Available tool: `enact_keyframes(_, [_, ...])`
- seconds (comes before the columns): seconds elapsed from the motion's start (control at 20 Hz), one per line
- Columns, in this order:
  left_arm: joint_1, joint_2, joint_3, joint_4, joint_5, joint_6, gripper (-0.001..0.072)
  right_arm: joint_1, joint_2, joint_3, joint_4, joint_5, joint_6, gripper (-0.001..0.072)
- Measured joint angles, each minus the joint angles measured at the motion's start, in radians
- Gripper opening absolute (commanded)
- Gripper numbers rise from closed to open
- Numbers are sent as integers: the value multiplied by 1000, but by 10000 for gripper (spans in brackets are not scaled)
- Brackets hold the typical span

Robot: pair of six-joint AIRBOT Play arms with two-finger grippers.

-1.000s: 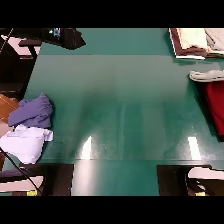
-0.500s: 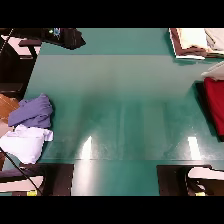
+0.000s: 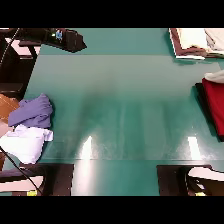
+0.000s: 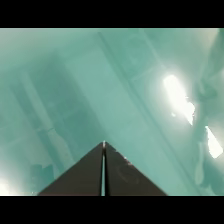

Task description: Fold the shirts.

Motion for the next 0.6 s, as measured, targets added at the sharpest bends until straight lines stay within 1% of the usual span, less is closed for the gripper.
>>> enact_keyframes(0.15, [0,0,0,0,-1,3,21,-45,75,-158,-169,37,-2,23])
enact_keyframes(0.2, [0,0,0,0,-1,3,21,-65,95,-211,-207,46,-1,121])
enact_keyframes(0.3, [0,0,0,0,-1,6,21,-115,130,-315,-268,62,-2,532])
enact_keyframes(0.35, [0,0,0,0,-1,6,21,-145,143,-363,-289,71,-2,603])
enact_keyframes(0.5, [0,0,0,0,-1,8,22,-225,166,-450,-309,90,-1,601])
enact_keyframes(0.6, [0,0,0,0,-1,8,21,-254,185,-476,-257,90,1,599])
